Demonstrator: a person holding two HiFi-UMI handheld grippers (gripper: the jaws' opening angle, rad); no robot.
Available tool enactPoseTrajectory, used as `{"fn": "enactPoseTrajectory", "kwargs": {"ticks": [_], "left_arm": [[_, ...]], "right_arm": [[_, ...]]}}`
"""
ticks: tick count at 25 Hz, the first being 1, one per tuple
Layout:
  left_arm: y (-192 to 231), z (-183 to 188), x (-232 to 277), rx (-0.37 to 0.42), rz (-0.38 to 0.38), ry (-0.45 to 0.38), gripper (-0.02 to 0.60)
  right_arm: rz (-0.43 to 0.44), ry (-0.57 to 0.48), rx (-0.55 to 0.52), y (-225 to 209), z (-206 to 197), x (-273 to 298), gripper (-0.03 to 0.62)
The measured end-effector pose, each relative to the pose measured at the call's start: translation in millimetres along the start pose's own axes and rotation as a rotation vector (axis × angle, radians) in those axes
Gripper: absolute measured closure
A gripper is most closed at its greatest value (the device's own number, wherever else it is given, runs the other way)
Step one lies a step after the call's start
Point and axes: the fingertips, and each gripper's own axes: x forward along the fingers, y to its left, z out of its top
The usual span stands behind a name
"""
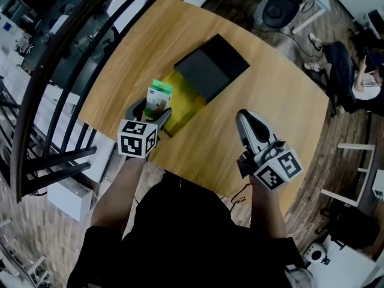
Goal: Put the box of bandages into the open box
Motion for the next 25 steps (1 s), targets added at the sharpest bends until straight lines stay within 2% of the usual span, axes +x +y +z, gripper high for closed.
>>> {"fn": "enactPoseTrajectory", "kwargs": {"ticks": [6,11,12,13,14,16,18,22,25], "left_arm": [[-4,-27,35,0.004,-0.028,0.092,0.232],[-6,-44,63,0.04,-0.036,0.174,0.232],[-5,-48,67,0.051,-0.029,0.184,0.3],[-4,-51,71,0.064,-0.019,0.195,0.408],[-3,-55,74,0.08,-0.009,0.207,0.436],[-2,-62,79,0.115,0.009,0.23,0.432],[-2,-66,81,0.131,0.015,0.238,0.402],[2,-72,77,0.116,0.02,0.242,0.399],[0,-65,70,0.108,0.03,0.21,0.407]], "right_arm": [[-0.032,0.022,0.034,-13,-20,-3,0.556],[-0.054,0.031,0.05,-24,-27,-4,0.556],[-0.057,0.031,0.052,-25,-28,-4,0.556],[-0.059,0.032,0.054,-25,-30,-5,0.556],[-0.061,0.033,0.056,-26,-30,-6,0.556],[-0.069,0.033,0.059,-27,-31,-11,0.556],[-0.077,0.031,0.061,-29,-31,-15,0.556],[-0.088,0.029,0.065,-34,-33,-21,0.556],[-0.08,0.023,0.061,-34,-30,-24,0.557]]}}
